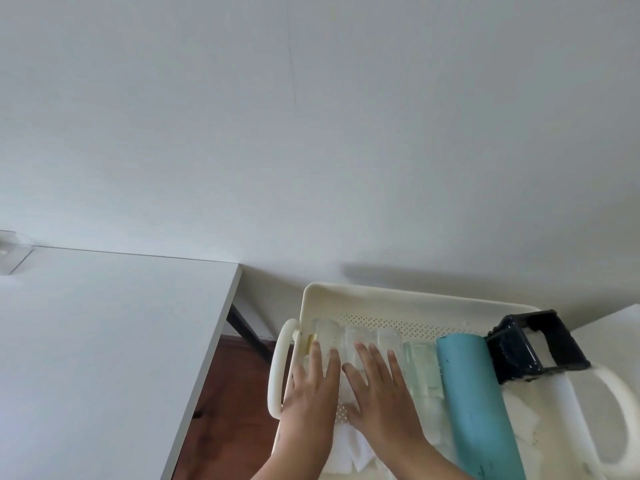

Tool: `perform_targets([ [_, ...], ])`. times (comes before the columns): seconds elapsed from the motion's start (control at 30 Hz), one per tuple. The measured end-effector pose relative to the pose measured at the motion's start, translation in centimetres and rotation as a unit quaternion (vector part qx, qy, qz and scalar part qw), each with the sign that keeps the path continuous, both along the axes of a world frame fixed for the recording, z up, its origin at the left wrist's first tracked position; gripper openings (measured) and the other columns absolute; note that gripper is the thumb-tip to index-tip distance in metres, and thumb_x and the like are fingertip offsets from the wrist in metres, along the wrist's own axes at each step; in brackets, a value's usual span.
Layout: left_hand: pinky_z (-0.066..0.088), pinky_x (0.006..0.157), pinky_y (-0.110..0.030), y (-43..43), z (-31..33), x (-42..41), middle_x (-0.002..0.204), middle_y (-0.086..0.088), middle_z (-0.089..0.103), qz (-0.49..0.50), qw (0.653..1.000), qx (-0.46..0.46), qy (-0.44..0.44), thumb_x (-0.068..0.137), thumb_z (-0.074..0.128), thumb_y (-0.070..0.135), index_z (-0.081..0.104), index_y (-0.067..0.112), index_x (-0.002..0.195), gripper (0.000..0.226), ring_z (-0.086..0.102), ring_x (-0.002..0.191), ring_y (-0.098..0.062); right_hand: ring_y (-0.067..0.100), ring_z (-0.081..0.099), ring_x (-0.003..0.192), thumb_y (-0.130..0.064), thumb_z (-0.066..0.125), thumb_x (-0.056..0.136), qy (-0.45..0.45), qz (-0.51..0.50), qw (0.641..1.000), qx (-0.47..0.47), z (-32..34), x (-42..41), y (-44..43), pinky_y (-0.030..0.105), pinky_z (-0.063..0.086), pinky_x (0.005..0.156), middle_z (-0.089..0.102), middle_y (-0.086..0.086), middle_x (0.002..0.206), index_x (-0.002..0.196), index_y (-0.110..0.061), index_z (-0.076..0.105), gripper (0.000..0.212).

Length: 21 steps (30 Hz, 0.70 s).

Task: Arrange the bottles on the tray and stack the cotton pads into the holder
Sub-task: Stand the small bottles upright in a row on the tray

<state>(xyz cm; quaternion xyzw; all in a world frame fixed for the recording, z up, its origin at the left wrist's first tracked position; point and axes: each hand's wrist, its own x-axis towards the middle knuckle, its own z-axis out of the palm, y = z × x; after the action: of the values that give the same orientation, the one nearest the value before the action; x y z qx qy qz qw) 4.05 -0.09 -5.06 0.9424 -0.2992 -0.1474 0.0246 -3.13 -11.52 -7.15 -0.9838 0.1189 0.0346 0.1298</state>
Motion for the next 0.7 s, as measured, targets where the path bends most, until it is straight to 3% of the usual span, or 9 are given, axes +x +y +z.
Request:
perform_targets([
  [0.07,0.045,0.105,-0.033,-0.2,-0.2,0.3,0.165,-0.011,0.001,0.006,1.0,-0.015,0.01,0.094,0.053,0.006,0.008,0.027,0.156,0.08,0.029,0.144,-0.028,0.032,0.05,0.129,-0.034,0.087,0.053,-0.023,0.003,1.0,0.008,-0.2,-0.2,-0.3,0.046,0.016,0.112,0.052,0.013,0.14,0.116,-0.021,0.058,0.071],
  [0.13,0.043,0.107,-0.03,-0.5,0.1,0.5,0.164,-0.009,0.002,0.022,0.999,-0.024,0.032,0.095,0.051,0.009,0.005,0.028,0.156,0.079,0.027,0.144,-0.023,0.029,0.05,0.129,-0.032,0.085,0.055,-0.047,0.002,0.998,0.029,-0.1,-0.4,-0.6,0.047,0.027,0.114,0.051,0.013,0.141,0.119,-0.019,0.058,0.07],
  [0.23,0.047,0.102,-0.029,-0.7,0.8,0.6,0.161,-0.005,0.006,0.058,0.994,-0.072,0.062,0.093,0.056,0.022,0.011,0.028,0.154,0.076,0.026,0.145,-0.02,0.025,0.055,0.125,-0.03,0.084,0.06,-0.068,-0.019,0.994,0.081,0.5,-0.9,-1.0,0.041,0.047,0.1,0.052,0.009,0.14,0.123,-0.017,0.059,0.069],
  [0.3,0.047,0.096,-0.026,-0.9,1.5,0.7,0.158,-0.002,0.012,0.081,0.988,-0.115,0.066,0.091,0.056,0.029,0.02,0.025,0.152,0.07,0.033,0.14,-0.018,0.018,0.053,0.127,-0.029,0.078,0.07,-0.092,-0.04,0.986,0.135,1.3,-1.0,-1.3,0.03,0.052,0.093,0.047,0.002,0.145,0.128,-0.02,0.055,0.062],
  [0.37,0.048,0.09,-0.025,-1.2,2.2,1.0,0.149,0.0,0.029,0.097,0.983,-0.149,0.052,0.089,0.057,0.032,0.034,0.022,0.144,0.06,0.047,0.127,-0.018,0.007,0.039,0.136,-0.031,0.065,0.084,-0.116,-0.065,0.974,0.183,1.9,-0.7,-1.8,0.019,0.046,0.094,0.034,-0.009,0.153,0.133,-0.028,0.048,0.052],
  [0.43,0.051,0.079,-0.029,-1.6,3.2,1.8,0.125,0.002,0.049,0.106,0.976,-0.189,0.026,0.085,0.059,0.031,0.047,0.021,0.122,0.04,0.058,0.103,-0.018,0.003,0.033,0.139,-0.031,0.058,0.09,-0.139,-0.075,0.963,0.217,2.6,0.0,-2.6,0.017,0.039,0.1,0.033,-0.013,0.152,0.135,-0.03,0.043,0.047],
  [0.5,0.051,0.069,-0.034,-2.0,4.2,2.8,0.099,0.006,0.054,0.107,0.973,-0.204,0.011,0.083,0.058,0.032,0.044,0.023,0.102,0.025,0.057,0.083,-0.018,0.005,0.036,0.136,-0.029,0.056,0.092,-0.155,-0.071,0.958,0.231,3.3,1.1,-3.4,0.02,0.039,0.103,0.038,-0.011,0.149,0.137,-0.031,0.042,0.047],
  [0.57,0.053,0.063,-0.039,-2.7,5.1,4.2,0.087,0.006,0.056,0.085,0.979,-0.185,-0.007,0.083,0.055,0.035,0.042,0.024,0.098,0.022,0.056,0.072,-0.019,0.004,0.04,0.132,-0.03,0.053,0.094,-0.158,-0.073,0.956,0.238,3.9,2.5,-4.4,0.019,0.04,0.099,0.038,-0.012,0.147,0.138,-0.034,0.042,0.045],
  [0.7,0.056,0.071,-0.041,-4.5,6.2,7.2,0.107,-0.003,0.061,0.054,0.985,-0.163,0.017,0.09,0.055,0.031,0.052,0.015,0.114,0.029,0.064,0.082,-0.024,0.006,0.042,0.13,-0.036,0.05,0.096,-0.129,-0.071,0.958,0.245,4.4,5.0,-6.5,0.019,0.036,0.097,0.036,-0.013,0.148,0.136,-0.038,0.045,0.041],
])
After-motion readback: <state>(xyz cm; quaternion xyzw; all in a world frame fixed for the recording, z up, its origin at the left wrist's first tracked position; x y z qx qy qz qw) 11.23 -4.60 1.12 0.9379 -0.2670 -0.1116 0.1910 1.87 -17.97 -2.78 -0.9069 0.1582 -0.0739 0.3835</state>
